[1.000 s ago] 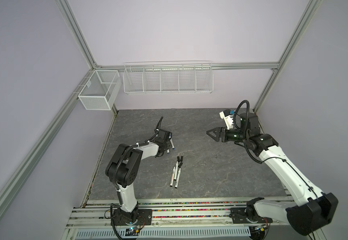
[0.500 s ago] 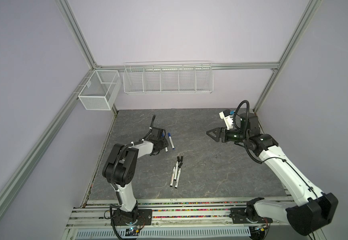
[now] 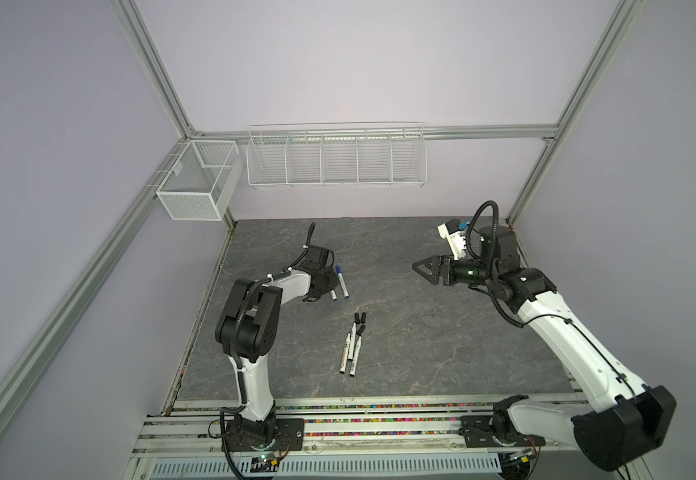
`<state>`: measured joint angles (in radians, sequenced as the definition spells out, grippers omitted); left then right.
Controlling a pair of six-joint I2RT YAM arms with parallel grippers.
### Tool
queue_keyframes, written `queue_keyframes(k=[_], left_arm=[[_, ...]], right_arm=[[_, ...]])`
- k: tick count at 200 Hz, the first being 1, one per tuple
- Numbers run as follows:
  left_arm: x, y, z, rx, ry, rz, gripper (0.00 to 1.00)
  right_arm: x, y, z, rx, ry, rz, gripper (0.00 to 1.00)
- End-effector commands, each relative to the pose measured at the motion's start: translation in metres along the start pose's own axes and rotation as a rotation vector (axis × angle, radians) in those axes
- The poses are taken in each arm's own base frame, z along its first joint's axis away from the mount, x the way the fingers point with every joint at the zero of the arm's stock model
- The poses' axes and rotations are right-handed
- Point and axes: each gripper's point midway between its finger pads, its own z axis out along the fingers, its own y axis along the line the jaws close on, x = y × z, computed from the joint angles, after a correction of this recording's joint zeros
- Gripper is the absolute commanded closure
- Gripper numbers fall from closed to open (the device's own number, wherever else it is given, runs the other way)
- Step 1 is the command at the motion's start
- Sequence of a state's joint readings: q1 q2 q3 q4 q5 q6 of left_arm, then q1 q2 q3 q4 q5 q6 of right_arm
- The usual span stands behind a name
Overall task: Insert the pens into the pen caps
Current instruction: 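Release the capped blue marker and lift the left gripper away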
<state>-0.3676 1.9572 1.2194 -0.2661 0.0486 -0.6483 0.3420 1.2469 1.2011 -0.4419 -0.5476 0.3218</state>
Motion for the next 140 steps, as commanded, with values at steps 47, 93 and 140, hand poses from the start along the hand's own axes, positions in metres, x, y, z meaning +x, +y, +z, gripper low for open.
queue_keyframes(k=[47,93,140], left_arm=[[0.01,0.026,-0.002,-0.196,0.119,0.013,1.0],[0.004,0.02,-0.009,-0.187,0.112,0.018,0.52],[-0.003,0.017,-0.017,-0.189,0.093,0.016,0.37]], right_arm=[[0.006,0.003,0.007,-0.03,0.039,0.007,0.29],[0.007,0.004,0.007,-0.031,0.044,-0.002,0.29],[0.01,0.004,0.008,-0.026,0.053,-0.002,0.29]])
